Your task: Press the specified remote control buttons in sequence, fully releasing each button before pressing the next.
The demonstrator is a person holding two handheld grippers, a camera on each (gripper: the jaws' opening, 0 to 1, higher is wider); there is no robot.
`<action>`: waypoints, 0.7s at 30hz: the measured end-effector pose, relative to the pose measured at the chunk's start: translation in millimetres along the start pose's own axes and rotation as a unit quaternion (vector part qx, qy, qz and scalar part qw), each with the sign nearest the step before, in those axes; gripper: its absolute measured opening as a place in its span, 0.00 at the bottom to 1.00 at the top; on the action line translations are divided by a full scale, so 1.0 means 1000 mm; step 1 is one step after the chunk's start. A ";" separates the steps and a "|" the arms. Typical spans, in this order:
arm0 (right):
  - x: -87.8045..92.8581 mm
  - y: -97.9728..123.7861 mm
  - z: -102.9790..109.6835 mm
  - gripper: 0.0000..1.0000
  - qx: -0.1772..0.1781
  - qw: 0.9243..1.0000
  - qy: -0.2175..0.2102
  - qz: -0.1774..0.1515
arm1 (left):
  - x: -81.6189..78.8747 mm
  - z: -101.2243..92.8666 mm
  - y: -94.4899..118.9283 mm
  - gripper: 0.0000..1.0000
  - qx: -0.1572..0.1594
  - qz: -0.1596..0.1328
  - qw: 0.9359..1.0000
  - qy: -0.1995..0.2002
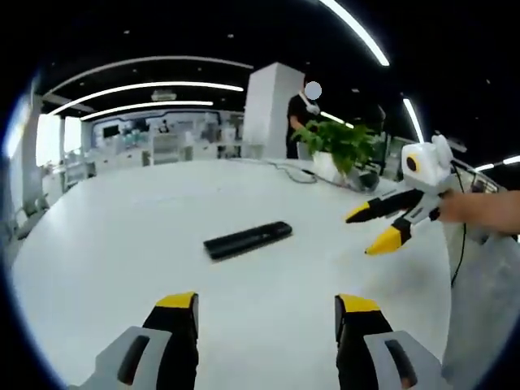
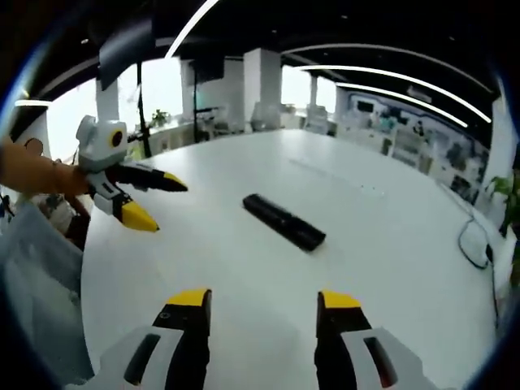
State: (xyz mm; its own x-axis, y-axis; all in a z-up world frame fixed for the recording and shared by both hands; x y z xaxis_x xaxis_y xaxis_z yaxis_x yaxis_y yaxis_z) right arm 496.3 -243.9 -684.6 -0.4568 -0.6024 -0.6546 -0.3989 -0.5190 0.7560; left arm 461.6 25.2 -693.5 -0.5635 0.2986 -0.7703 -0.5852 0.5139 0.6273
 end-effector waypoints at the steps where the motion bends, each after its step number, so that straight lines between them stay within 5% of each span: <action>1: 0.001 0.001 0.002 0.49 0.001 1.000 0.000 0.001 | 0.002 -0.001 0.002 0.69 -0.003 0.001 1.000 0.006; 21: 0.028 0.042 0.046 0.44 0.012 0.998 -0.059 0.018 | 0.022 -0.036 0.044 0.68 -0.048 0.046 0.997 0.028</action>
State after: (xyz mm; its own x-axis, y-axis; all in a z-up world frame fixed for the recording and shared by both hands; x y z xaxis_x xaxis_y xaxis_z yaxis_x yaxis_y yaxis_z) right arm 429.8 -254.9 -671.4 -0.5611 -0.5447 -0.6233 -0.3980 -0.4827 0.7801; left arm 402.1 25.4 -678.9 -0.6472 0.2937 -0.7035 -0.5812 0.4071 0.7046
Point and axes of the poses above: the point that each gripper's makers call its tool centre point, and the gripper's own axes: y roughly backward along the fingers, z roughly to its left, x roughly out of its underside, the point moved 9 cm from there along y, roughly backward along the fingers, and after that the axes turned 13 degrees about z, right-handed, at the moved point
